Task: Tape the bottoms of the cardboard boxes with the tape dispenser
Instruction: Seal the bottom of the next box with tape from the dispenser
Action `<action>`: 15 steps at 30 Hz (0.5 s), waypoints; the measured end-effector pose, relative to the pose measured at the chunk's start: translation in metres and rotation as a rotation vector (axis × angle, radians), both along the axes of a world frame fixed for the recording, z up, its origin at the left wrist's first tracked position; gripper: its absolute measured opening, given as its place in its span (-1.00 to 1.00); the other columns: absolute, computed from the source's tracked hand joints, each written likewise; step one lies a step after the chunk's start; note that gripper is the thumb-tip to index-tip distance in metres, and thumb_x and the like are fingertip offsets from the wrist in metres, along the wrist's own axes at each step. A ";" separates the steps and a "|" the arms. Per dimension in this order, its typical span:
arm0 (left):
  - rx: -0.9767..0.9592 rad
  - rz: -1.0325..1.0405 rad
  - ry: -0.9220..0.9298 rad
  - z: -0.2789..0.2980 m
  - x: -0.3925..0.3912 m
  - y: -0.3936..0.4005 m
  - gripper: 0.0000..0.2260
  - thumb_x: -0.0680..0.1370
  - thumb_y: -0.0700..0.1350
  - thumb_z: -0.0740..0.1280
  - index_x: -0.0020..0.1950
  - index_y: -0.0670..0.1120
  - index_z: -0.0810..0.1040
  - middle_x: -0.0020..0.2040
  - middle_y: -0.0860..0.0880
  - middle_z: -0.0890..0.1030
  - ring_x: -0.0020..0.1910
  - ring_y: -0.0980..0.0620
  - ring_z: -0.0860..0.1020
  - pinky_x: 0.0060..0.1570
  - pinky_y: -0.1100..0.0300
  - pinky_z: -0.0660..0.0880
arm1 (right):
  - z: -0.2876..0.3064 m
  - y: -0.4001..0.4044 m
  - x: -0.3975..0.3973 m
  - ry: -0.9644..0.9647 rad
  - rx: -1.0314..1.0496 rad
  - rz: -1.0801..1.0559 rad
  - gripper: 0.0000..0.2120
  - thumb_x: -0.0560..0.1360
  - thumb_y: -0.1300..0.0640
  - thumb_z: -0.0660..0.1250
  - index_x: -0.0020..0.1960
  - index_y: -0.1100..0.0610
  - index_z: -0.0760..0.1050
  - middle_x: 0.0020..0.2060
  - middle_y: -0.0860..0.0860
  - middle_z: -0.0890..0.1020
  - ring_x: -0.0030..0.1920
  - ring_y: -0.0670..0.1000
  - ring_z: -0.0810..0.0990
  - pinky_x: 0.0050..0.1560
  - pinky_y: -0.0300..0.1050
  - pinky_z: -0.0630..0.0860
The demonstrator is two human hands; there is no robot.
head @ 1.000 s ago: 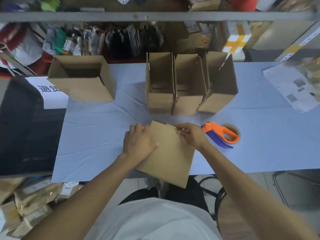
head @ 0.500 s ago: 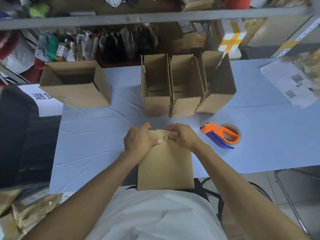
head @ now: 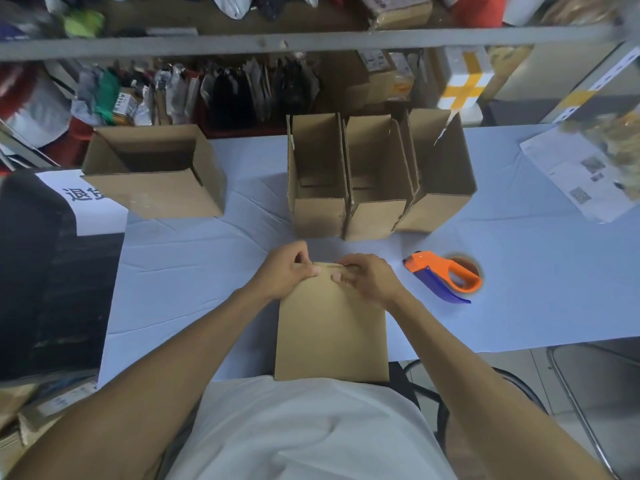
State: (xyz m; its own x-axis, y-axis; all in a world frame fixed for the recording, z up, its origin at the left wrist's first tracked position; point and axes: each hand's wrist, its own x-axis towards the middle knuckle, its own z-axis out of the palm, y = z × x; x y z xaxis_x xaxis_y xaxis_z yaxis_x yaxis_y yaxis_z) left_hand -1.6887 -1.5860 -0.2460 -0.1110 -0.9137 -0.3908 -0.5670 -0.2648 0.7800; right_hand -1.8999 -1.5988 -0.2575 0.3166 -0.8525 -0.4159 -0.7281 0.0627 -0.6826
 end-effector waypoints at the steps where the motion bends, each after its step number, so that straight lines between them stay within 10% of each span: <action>1: -0.003 0.023 -0.008 -0.004 0.000 0.002 -0.76 0.44 -0.04 0.44 -0.22 -0.15 0.45 -0.28 -0.02 0.54 -0.30 0.07 0.44 -0.25 0.11 0.38 | -0.001 0.001 0.001 0.024 -0.011 -0.009 -0.73 0.53 -0.08 0.38 0.17 0.01 0.60 0.07 -0.06 0.64 0.11 0.04 0.54 0.14 0.03 0.47; 15: 0.091 -0.030 0.012 -0.015 0.009 -0.013 -0.92 0.48 -0.12 0.46 -0.14 -0.05 0.58 -0.21 0.06 0.58 -0.18 0.10 0.52 -0.11 0.15 0.43 | -0.007 0.003 0.017 0.033 -0.064 -0.134 -0.80 0.56 -0.08 0.32 0.06 -0.05 0.66 -0.01 -0.11 0.68 0.08 0.00 0.56 -0.02 -0.06 0.48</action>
